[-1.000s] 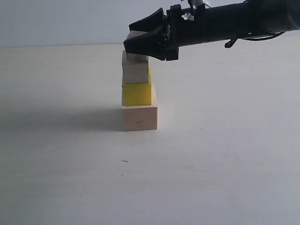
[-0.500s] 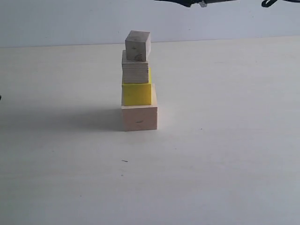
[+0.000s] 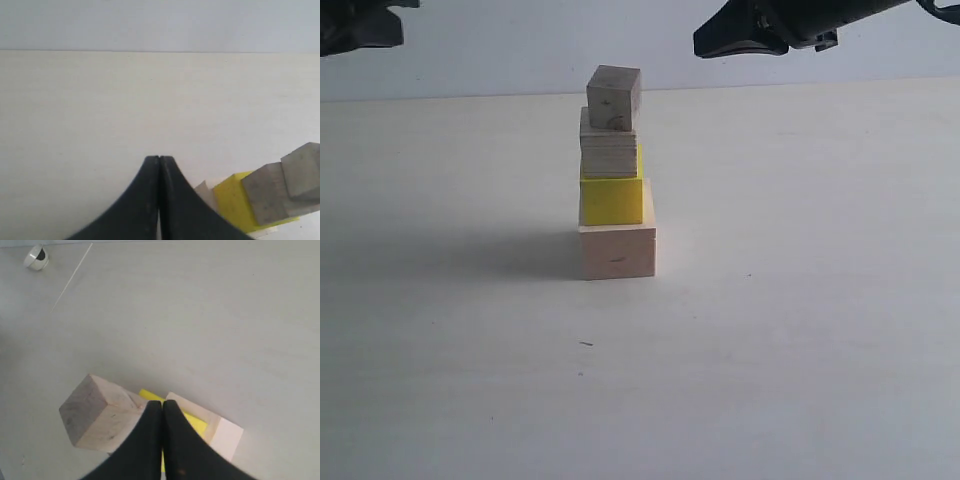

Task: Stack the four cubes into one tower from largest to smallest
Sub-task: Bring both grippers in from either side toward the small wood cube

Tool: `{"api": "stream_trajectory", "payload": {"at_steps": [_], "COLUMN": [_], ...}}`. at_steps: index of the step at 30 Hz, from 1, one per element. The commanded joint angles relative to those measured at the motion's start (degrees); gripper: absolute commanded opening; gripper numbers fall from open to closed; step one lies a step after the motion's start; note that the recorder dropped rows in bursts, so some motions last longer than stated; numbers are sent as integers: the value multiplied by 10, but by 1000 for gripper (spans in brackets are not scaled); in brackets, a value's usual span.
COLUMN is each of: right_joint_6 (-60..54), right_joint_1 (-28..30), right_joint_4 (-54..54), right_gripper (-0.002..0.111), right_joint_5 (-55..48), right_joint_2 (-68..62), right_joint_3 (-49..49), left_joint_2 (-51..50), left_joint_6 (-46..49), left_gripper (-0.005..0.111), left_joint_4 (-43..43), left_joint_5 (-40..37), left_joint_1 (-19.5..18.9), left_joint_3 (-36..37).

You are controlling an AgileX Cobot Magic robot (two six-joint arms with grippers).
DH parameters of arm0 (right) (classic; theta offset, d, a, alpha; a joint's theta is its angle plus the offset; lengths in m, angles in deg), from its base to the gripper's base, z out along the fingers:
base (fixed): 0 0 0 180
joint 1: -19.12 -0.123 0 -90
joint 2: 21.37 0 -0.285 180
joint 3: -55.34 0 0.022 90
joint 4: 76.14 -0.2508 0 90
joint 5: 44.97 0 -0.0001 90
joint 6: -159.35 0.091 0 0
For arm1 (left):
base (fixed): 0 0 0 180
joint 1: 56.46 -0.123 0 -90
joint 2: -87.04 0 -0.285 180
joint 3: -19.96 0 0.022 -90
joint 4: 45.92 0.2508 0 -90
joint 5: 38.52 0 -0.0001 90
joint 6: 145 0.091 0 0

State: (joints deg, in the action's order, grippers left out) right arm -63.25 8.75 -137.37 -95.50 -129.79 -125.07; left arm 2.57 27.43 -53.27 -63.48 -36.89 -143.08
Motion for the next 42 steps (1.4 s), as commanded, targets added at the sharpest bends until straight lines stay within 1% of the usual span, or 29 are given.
{"api": "stream_trajectory", "payload": {"at_steps": [1,8,11,14,18,24,33,42], "right_joint_6": [26,42,42,42,42,42,40,23], "right_joint_1": [-3,-3,-4,-19,-41,-43,-43,-43], "right_joint_4": [17,19,10,9,9,12,4,-13], "right_gripper": [0,0,0,0,0,0,0,0], "right_joint_5": [-20,-28,-37,-38,-33,-29,-27,-27], "right_joint_2": [17,14,7,1,-5,-21,-38,-43], "right_joint_3": [2,2,2,2,1,1,1,1], "left_joint_2": [-52,-87,-101,-121,-137,-152,-162,-173], "left_joint_6": [46,82,128,181,193,212,316,472], "left_gripper": [0,0,0,0,0,0,0,0], "left_joint_4": [-77,-93,-144,-189,-198,-206,-313,-460], "left_joint_5": [-1,-4,-2,-4,-8,-32,-42,-62], "left_joint_1": [-2,-2,-2,-2,-2,-2,-2,-2], "left_joint_3": [-28,-32,-33,-42,-60,-89,-92,-92]}}
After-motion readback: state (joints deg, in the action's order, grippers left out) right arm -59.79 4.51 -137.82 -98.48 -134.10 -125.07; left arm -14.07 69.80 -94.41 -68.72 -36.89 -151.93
